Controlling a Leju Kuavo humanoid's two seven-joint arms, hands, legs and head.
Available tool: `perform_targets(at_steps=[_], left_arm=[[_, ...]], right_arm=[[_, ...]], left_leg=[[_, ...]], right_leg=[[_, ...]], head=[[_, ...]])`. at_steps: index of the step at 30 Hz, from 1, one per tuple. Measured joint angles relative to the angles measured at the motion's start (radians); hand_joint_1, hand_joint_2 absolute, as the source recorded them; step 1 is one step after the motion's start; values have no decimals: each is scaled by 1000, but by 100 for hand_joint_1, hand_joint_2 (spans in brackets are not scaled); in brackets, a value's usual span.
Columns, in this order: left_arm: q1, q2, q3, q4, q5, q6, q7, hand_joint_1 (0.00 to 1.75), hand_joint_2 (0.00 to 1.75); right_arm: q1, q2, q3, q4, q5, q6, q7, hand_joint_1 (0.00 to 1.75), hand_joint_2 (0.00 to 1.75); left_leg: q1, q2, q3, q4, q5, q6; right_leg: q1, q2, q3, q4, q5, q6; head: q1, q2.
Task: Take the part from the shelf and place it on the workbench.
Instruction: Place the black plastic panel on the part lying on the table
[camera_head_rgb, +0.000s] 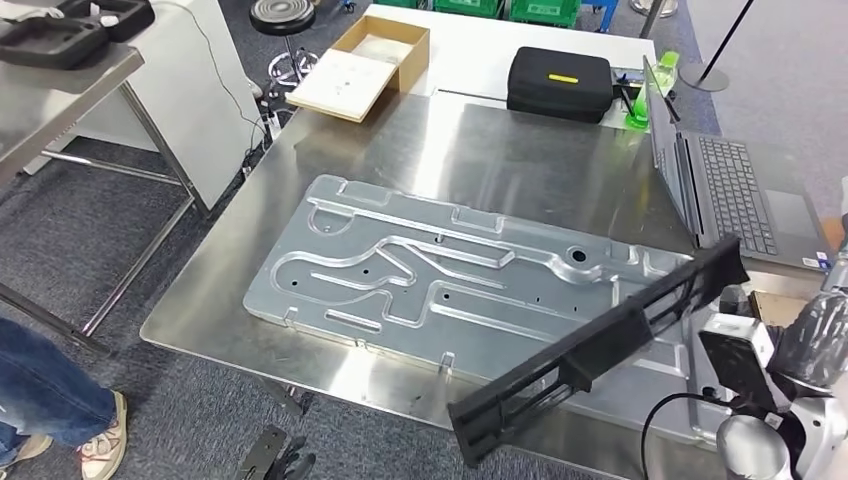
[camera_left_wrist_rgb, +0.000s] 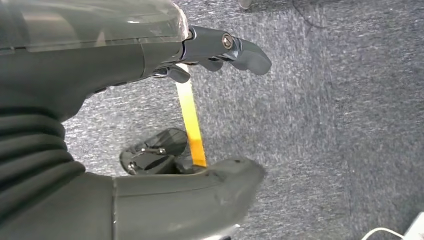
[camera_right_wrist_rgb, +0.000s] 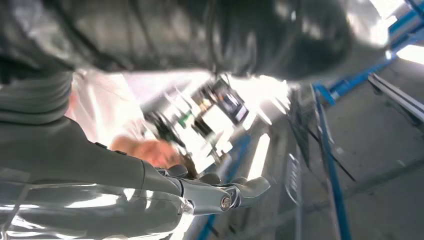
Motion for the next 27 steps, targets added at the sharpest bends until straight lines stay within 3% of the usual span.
perform_targets(at_steps=[3, 5, 7, 8, 9, 10, 13, 15, 18, 20, 22, 24, 25, 27], left_arm=[[4, 0, 0, -1, 3, 9, -1, 0, 0], [4, 1, 0, -1, 6, 15, -3, 0, 0], [5, 2, 0, -1, 9, 19, -4, 0, 0], [5, 3, 0, -1, 10, 19, -4, 0, 0], [6, 3, 0, -1, 10, 19, -5, 0, 0], [7, 4, 0, -1, 11, 19, -5, 0, 0], [6, 5, 0, -1, 11, 19, -6, 0, 0], [5, 6, 0, -1, 11, 19, -6, 0, 0], [4, 7, 0, -1, 10, 20, -9, 0, 0], [2, 9, 0, -1, 8, 20, -11, 0, 0], [3, 10, 0, 0, 6, 21, -13, 0, 0], [5, 12, 0, 2, 4, 23, -15, 0, 0], [6, 13, 0, 3, 3, 24, -15, 0, 0], [7, 14, 0, 4, 0, 25, -17, 0, 0]], right_arm=[[1, 3, -8, 1, -148, 96, 80, 0, 175], [0, 2, -17, 5, -313, 188, 148, 0, 175], [-2, -3, -25, 19, -452, 259, 190, 0, 175], [-2, -8, -29, 31, -495, 279, 199, 0, 175], [-3, -14, -33, 43, -520, 290, 204, 0, 175], [-4, -20, -37, 52, -535, 296, 206, 0, 175], [-11, -31, -45, 64, -542, 298, 207, 0, 175], [-15, -34, -47, 69, -552, 300, 208, 0, 175], [-16, -45, -53, 76, -612, 310, 215, 0, 175], [-23, -59, -62, 85, -660, 316, 218, 0, 175], [-31, -71, -72, 96, -689, 314, 215, 0, 175], [-36, -74, -78, 106, -691, 300, 196, 0, 175], [-37, -73, -79, 110, -676, 285, 171, 0, 131], [-40, -69, -80, 113, -615, 241, 96, 0, 44]], left_leg=[[3, 2, 6, -17, 10, 8], [7, 3, 9, -27, 17, 15], [7, 4, 7, -27, 19, 17], [6, 4, 6, -26, 19, 17], [7, 4, 5, -25, 18, 17], [7, 4, 5, -23, 18, 15], [8, 4, 5, -15, 11, 5], [5, 4, 2, -11, 9, -5], [6, 4, 0, -6, 2, -21], [8, 3, -26, 53, -38, -28], [10, 3, -84, 180, -103, -31], [10, 2, -128, 271, -127, -31], [9, 2, -126, 264, -111, -28], [7, 2, -74, 149, -40, -18]], right_leg=[[-3, -1, -3, 7, -5, 17], [-6, -4, -28, 65, -44, 28], [-12, -6, -82, 178, -101, 38], [-16, -7, -104, 223, -116, 42], [-19, -7, -112, 238, -112, 45], [-22, -8, -101, 217, -90, 47], [-25, -13, -15, 47, -12, 46], [-19, -13, 4, 1, -6, 36], [-18, -10, 3, -3, -2, 17], [-21, -11, 3, -7, 0, 4], [-18, -13, 2, -7, 0, -4], [-14, -12, 2, -7, 0, -6], [-12, -11, 3, -6, 0, -7], [-10, -10, 6, -4, -2, -7]], head=[[0, 0], [0, 0], [0, 0], [0, 0], [0, 0], [0, 0], [0, 0], [0, 0], [0, 0], [0, 0], [0, 0], [0, 0], [0, 0], [0, 0]])
